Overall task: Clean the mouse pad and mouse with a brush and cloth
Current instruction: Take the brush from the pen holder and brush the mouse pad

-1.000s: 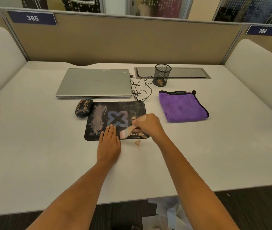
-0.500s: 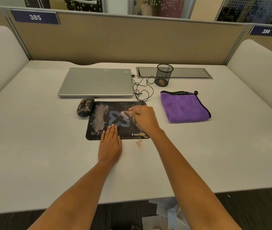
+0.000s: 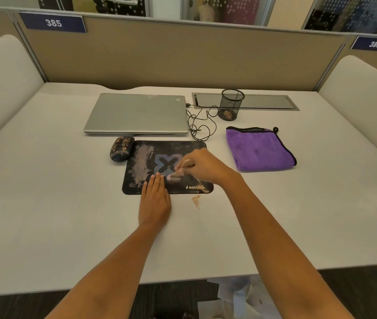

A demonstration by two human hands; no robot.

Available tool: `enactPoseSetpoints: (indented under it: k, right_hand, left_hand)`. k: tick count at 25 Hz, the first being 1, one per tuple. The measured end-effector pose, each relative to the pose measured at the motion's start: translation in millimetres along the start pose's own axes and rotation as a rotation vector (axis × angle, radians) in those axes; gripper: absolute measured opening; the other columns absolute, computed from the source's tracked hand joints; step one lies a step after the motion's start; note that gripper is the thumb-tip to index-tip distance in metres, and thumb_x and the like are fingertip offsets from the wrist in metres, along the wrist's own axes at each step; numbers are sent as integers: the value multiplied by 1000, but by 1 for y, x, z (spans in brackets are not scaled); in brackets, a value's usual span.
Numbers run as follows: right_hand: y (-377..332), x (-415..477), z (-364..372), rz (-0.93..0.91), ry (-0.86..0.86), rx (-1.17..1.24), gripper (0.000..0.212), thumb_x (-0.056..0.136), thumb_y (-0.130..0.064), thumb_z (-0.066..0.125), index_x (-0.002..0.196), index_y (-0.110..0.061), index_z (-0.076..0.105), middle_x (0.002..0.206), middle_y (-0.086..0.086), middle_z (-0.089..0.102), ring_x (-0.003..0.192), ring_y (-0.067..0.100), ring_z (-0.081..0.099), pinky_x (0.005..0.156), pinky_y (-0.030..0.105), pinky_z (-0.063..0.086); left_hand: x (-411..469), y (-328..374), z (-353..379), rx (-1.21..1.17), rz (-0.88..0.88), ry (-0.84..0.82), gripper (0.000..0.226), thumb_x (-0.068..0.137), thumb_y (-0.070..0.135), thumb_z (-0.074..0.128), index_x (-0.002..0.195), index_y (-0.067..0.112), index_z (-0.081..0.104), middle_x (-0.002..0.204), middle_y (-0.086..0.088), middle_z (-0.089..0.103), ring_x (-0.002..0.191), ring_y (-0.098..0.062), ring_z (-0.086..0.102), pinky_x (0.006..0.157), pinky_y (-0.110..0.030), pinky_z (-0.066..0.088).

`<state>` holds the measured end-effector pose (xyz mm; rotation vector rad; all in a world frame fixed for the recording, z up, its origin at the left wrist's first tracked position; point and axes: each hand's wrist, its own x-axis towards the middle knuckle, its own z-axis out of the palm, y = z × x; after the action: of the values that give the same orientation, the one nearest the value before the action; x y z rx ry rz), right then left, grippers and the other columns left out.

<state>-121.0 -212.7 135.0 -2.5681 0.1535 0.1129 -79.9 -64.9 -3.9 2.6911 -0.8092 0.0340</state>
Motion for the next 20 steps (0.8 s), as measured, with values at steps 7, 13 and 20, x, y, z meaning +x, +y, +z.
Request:
enactPoseSetpoints:
  k: [7,13,20]
  right_hand:
    - [-6,45,23,92,55,-160,28,92,-10,56,118,-15,66,121,13,65,109,29,61,96,34,50]
    - [-9,-5,7,-15,-163,-190,21,91,-13,58,106,-10,72,112,6,70,97,20,64,85,26,49]
    - [-1,40,-15,160,285,72,22,92,-12,55,107,-7,71,112,13,68,101,24,63,79,16,42]
  left_hand:
    - [0,0,-1,-1,-15,-11,63,89,34,3,146,9,13,155,-4,13,144,-16,2,113,-27,-10]
    - [-2,1,-2,0,-1,-9,63,88,30,3,146,8,12,155,-5,13,144,-17,3,113,-27,-9]
    - [-1,0,-1,-3,0,-15,62,89,32,2,146,10,10,156,-4,10,144,-16,0,112,-26,-11]
